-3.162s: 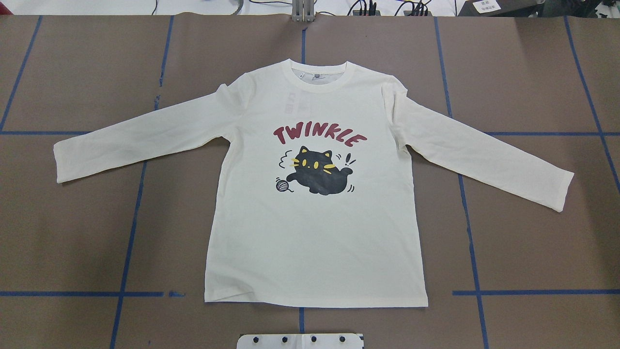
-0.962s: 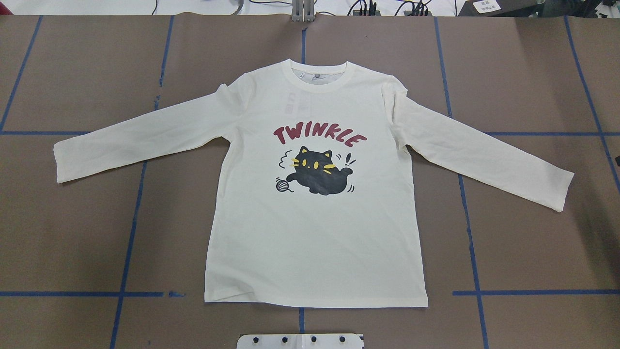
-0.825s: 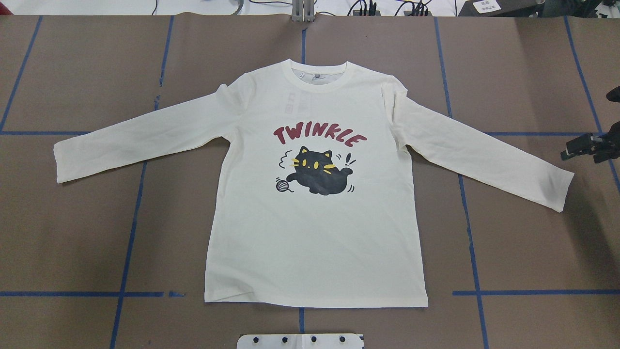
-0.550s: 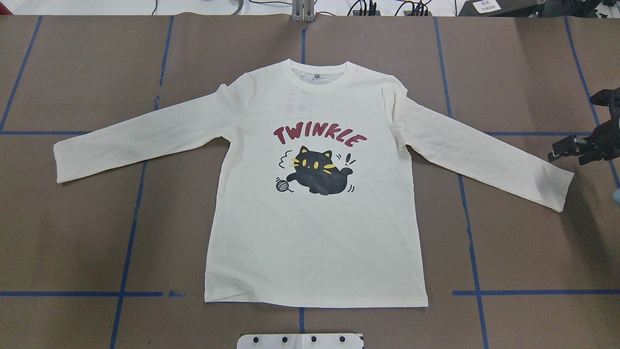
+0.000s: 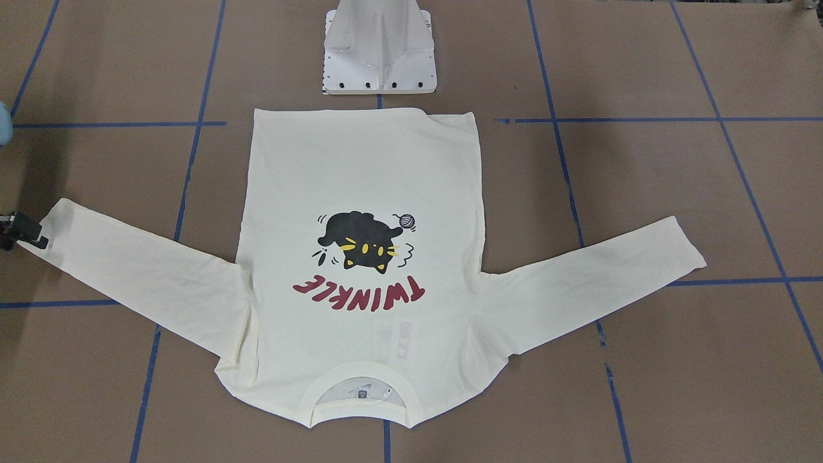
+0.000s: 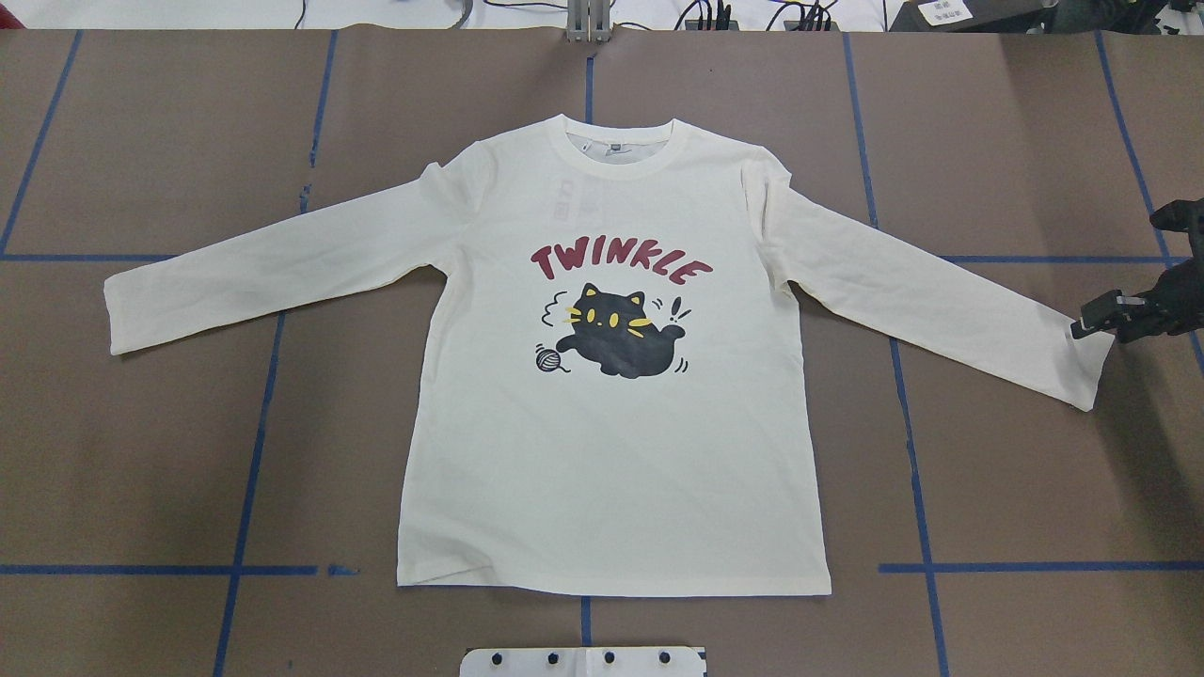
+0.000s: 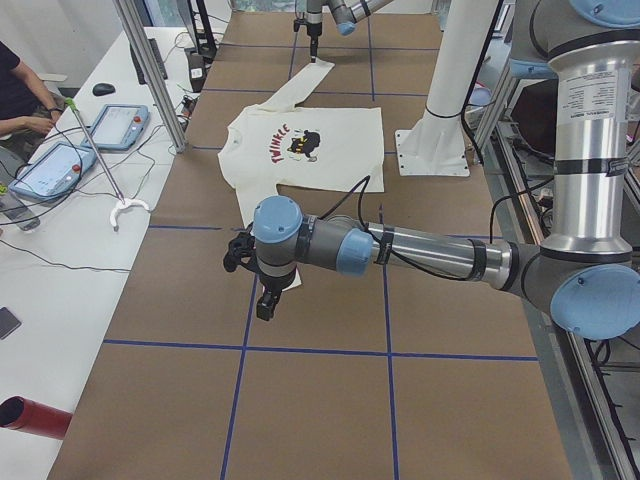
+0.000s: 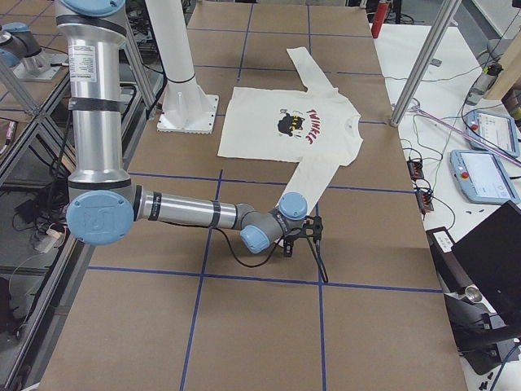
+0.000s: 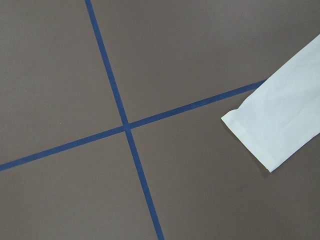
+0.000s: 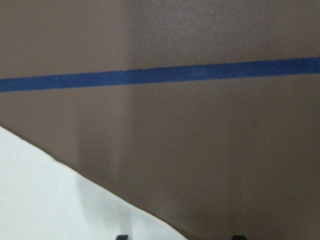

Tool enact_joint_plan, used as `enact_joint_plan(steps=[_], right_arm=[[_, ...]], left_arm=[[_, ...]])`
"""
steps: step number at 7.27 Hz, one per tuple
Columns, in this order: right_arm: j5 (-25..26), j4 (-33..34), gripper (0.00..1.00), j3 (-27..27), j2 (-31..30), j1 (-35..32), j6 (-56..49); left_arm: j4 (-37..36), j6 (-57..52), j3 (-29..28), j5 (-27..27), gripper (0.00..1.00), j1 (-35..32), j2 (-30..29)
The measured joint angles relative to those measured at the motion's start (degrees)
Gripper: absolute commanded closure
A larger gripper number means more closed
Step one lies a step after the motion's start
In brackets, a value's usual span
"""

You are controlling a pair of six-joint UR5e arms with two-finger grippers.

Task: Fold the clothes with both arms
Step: 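Lower the right gripper and grasp the cuff of the sleeve nearest it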

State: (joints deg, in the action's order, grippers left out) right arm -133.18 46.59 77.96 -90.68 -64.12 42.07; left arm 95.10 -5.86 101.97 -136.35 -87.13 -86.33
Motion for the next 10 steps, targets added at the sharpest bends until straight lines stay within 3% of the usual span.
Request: enact_joint_plan(steps=[1,5,7,8,10], right_arm=[[-0.2,-0.5,1.0,0.1,-0.6,0.0,0.0],[-2.2,-2.6,1.0,1.4,-2.2,-0.2,-0.1],[-3.8,-2.1,1.0,6.3,-1.9,-0.4,1.2],[-4.6,-1.7,1.0,9.5,-0.3,-0.1,5.9],[-5.7,-1.4,1.0,13.5,9.1,3.3,24.3]], left_arm=[[0.0,0.3,0.0,0.0,0.0,0.0,-0.1],[0.0,0.9,-0.2,-0.1,0.0,0.0,-0.3],[0.0,0.9,-0.1,-0.4,0.0,0.0,-0.4],[0.2,0.9,-0.1,-1.3,0.0,0.0,-0.5],[1.7,1.1,-0.3,-2.3,0.0,0.0,-0.6]])
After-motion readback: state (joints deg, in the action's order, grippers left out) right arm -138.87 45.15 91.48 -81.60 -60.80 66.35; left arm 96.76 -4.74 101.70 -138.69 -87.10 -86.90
